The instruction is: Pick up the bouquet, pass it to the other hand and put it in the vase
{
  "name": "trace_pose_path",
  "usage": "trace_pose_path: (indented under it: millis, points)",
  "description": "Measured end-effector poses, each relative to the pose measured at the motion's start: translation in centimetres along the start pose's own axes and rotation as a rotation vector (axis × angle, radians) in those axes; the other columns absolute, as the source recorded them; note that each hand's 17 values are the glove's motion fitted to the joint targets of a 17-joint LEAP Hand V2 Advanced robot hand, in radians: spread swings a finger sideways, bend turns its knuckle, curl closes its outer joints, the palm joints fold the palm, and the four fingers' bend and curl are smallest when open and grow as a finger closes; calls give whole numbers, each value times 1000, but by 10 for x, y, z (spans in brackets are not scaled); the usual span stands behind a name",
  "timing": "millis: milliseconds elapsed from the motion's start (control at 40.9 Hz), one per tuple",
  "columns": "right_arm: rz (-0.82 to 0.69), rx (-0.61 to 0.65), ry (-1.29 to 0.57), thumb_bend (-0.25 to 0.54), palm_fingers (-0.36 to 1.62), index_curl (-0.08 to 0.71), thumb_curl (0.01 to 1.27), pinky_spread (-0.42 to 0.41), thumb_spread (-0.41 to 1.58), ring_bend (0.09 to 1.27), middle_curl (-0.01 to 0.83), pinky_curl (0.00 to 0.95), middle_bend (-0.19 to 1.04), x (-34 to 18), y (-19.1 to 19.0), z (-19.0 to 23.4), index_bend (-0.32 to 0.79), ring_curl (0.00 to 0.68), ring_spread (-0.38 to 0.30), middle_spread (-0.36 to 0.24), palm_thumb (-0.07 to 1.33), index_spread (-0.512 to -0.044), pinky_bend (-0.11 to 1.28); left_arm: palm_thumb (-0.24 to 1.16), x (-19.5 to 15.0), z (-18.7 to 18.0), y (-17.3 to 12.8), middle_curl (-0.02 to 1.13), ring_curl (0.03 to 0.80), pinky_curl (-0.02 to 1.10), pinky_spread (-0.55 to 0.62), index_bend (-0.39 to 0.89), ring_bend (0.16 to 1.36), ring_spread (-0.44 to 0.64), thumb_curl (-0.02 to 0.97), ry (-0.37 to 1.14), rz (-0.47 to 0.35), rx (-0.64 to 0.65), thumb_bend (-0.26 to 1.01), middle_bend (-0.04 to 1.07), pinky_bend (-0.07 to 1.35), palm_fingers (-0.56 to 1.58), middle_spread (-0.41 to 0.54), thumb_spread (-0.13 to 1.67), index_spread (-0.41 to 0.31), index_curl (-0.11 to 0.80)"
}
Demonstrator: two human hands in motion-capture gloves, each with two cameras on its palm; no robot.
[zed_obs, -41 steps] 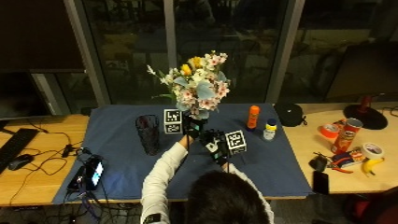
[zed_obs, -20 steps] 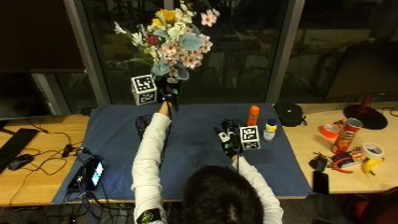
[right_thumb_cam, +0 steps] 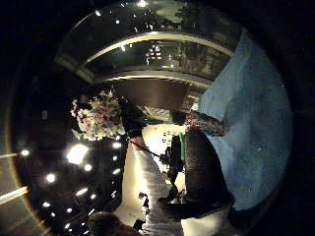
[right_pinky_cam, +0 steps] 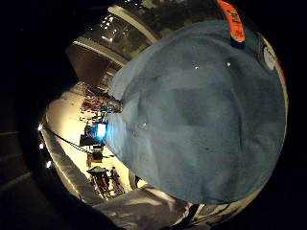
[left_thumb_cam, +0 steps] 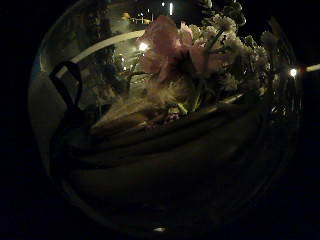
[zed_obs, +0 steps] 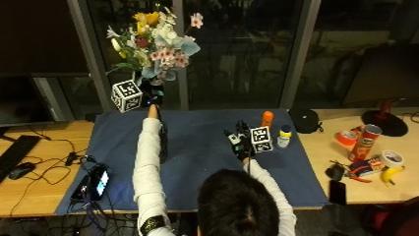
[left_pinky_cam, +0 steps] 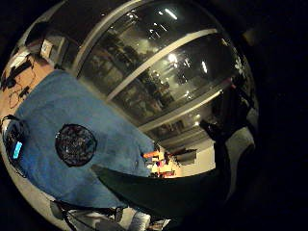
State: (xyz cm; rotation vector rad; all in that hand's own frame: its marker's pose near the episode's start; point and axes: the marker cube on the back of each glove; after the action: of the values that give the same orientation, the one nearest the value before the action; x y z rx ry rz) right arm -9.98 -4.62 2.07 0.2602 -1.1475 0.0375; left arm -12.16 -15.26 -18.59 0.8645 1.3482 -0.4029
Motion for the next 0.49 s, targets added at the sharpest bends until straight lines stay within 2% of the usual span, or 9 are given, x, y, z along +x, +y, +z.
trace_pose_path:
  millis: [122, 220, 269, 342, 391, 416, 440, 464, 489]
  points:
    - [-28, 25, 75, -23, 190, 243, 483, 212, 1105, 491, 391, 344, 229, 16, -15, 6, 57, 340, 86, 44, 563, -314, 446, 728, -28, 4, -12, 614, 506, 541, -414, 549, 904, -380, 616, 22, -38, -18, -33, 844, 731, 1377, -365, 684, -348, 558]
    - [-15, -60, 0, -23, 180, 224, 476, 216, 1108, 502, 392, 346, 242, 11, -11, 9, 74, 341, 91, 47, 563, -319, 454, 728, -67, 7, -17, 614, 505, 541, -414, 547, 904, -380, 623, 0, -85, -81, -33, 845, 732, 1377, -364, 679, -347, 561]
    - [-31, -92, -32, -22, 179, 221, 474, 216, 1110, 503, 391, 343, 245, 10, -11, 10, 95, 340, 93, 46, 563, -320, 448, 718, -98, 5, -14, 613, 505, 539, -415, 530, 908, -379, 625, -41, -126, -152, -39, 843, 729, 1366, -362, 675, -347, 560]
    - [-54, -115, -45, -17, 181, 218, 472, 218, 1110, 503, 390, 342, 250, 16, -13, 7, 109, 339, 89, 37, 573, -321, 442, 682, -162, -4, 1, 606, 501, 537, -415, 462, 895, -370, 618, -144, -236, -355, -51, 826, 739, 1304, -357, 689, -334, 546]
    - [-51, -123, -46, -14, 176, 218, 471, 217, 1115, 494, 392, 340, 261, 23, -14, 3, 113, 335, 88, 34, 584, -321, 433, 624, -213, -10, 15, 595, 483, 518, -394, 371, 839, -353, 594, -214, -327, -520, -71, 775, 700, 1098, -341, 732, -309, 525]
    - [-43, -122, -46, -6, 169, 219, 473, 217, 1115, 485, 391, 338, 263, 27, -14, 1, 122, 333, 88, 31, 600, -318, 425, 545, -237, -15, 25, 593, 452, 473, -325, 253, 735, -298, 559, -241, -363, -597, -104, 770, 557, 681, -314, 786, -251, 491]
    - [-34, -122, -50, -12, 171, 218, 472, 218, 1114, 486, 392, 342, 266, 32, -14, -2, 117, 335, 88, 30, 599, -321, 430, 531, -258, -22, 38, 628, 500, 513, -305, 245, 743, -287, 550, -261, -388, -664, -90, 794, 572, 664, -300, 803, -236, 509]
    - [-26, -126, -58, -5, 165, 219, 475, 213, 1118, 479, 391, 338, 268, 37, -14, -4, 125, 332, 87, 29, 615, -318, 419, 482, -273, -32, 56, 554, 500, 526, -99, 63, 692, -95, 528, -275, -403, -713, -106, 489, 532, -392, -125, 799, -151, 453]
    - [-19, -132, -63, -7, 166, 221, 474, 213, 1119, 477, 390, 339, 268, 43, -13, -6, 128, 332, 87, 28, 620, -318, 417, 471, -282, -45, 75, 633, 569, 587, -33, 73, 712, -36, 517, -280, -414, -742, -92, 500, 582, -485, -54, 809, -118, 469]
